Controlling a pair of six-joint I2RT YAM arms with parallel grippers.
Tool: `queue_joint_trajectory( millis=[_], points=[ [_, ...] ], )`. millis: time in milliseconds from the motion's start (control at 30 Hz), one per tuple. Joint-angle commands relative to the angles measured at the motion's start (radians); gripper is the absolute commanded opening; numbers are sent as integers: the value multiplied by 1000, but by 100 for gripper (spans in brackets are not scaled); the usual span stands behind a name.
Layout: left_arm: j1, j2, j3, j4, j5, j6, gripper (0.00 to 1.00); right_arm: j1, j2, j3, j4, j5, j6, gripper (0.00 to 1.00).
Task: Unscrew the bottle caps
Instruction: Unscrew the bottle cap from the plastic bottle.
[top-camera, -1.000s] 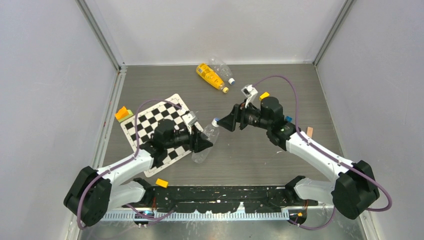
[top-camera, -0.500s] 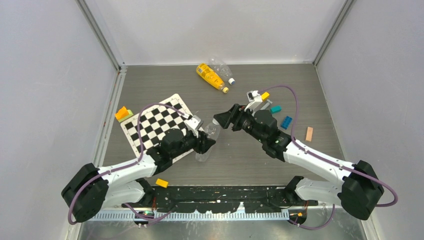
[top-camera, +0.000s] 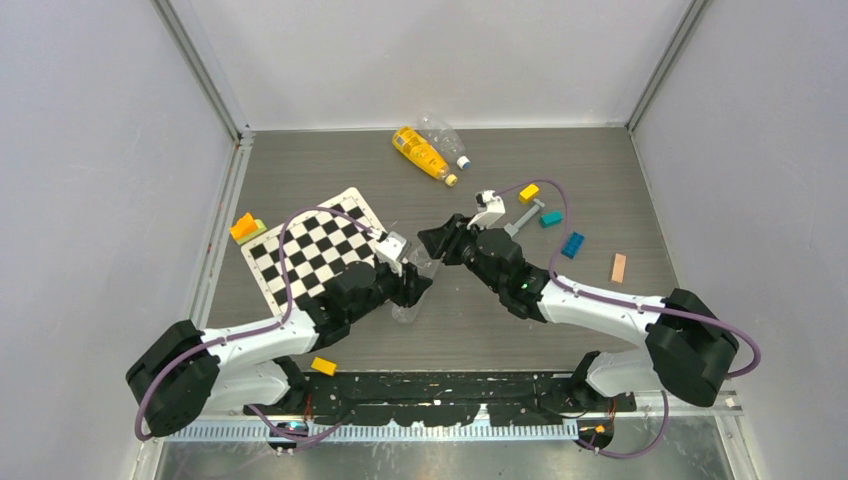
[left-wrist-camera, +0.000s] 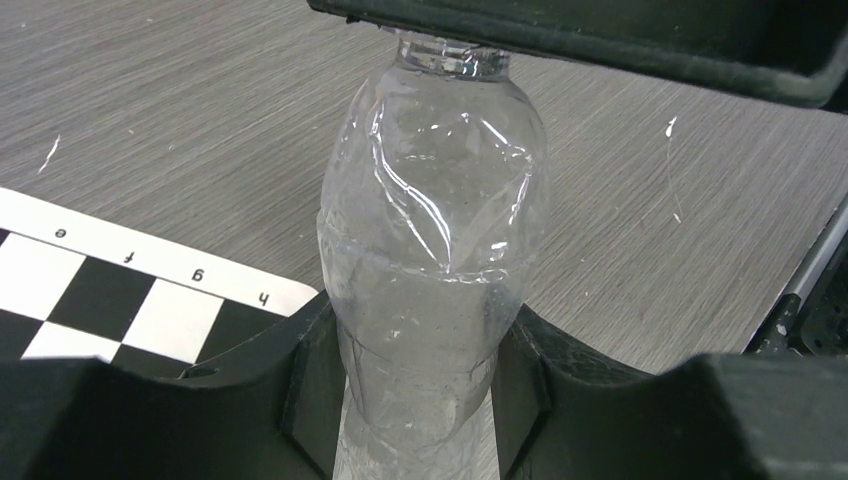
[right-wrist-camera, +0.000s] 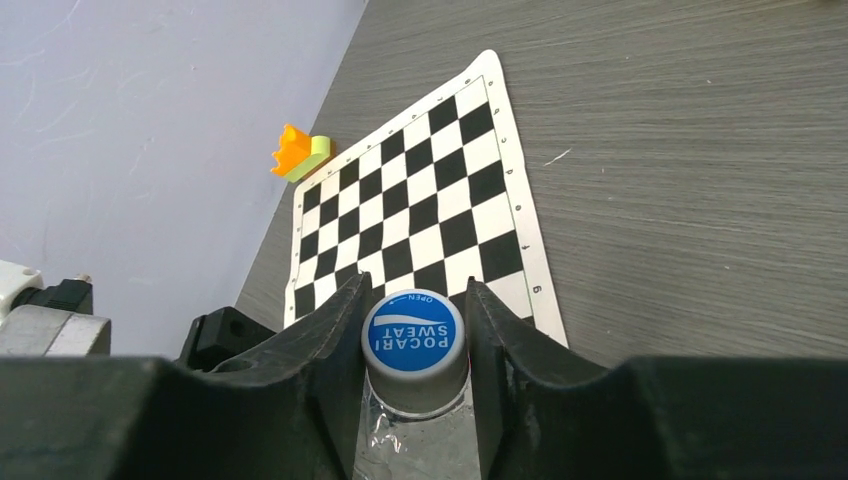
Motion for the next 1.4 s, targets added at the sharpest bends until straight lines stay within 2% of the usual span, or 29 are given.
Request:
queue_joint_trajectory(
  millis=[0,33,100,233,367,433,500,533,633,733,833,900,967,1000,1067,1133,1200,1267,1367],
  points=[
    [-9,-9,32,74,-26,4,8,6,21,35,88,50,9,37],
    [-9,-12,31,74,-26,5,8,6,25,35,91,48,9,27],
    [-9,-17,27,74,-23,6,8,6,28,33,97,35,6,14],
    [-9,-20,27,72,40,26,8,6,11,8,143,0,-5,2],
    [16,-32,36,53,183,53,7,-12,-38,-3,145,-113,-34,0],
    [64,-37,36,61,305,34,7,-37,-66,-16,166,-206,-32,1],
    [128,-38,14,143,485,-14,7,-75,-88,-35,209,-386,-17,0],
    [157,-33,6,186,566,-43,7,-103,-95,-49,229,-425,0,0],
    [215,-13,-3,284,734,-122,7,-164,-120,-78,339,-607,29,0],
    [227,15,-2,377,824,-180,7,-178,-131,-99,415,-703,34,0],
    [227,71,-6,542,913,-269,8,-180,-129,-104,485,-802,42,0],
    [230,121,-6,660,961,-332,8,-180,-132,-109,520,-832,49,0],
    [235,153,-2,711,968,-375,8,-180,-163,-121,517,-786,54,1],
    [235,163,6,685,961,-363,8,-180,-174,-125,493,-729,53,3],
    [236,151,25,553,928,-301,7,-181,-221,-134,409,-637,42,46],
    [235,108,48,320,858,-204,6,-181,-288,-135,272,-518,32,68],
    [232,41,75,86,743,-69,6,-181,-380,-114,102,-403,13,78],
    [221,-18,108,-115,616,32,6,-183,-433,-94,-85,-319,-3,80],
    [215,-73,126,-227,515,71,6,-183,-466,-89,-141,-273,12,81]
  ],
)
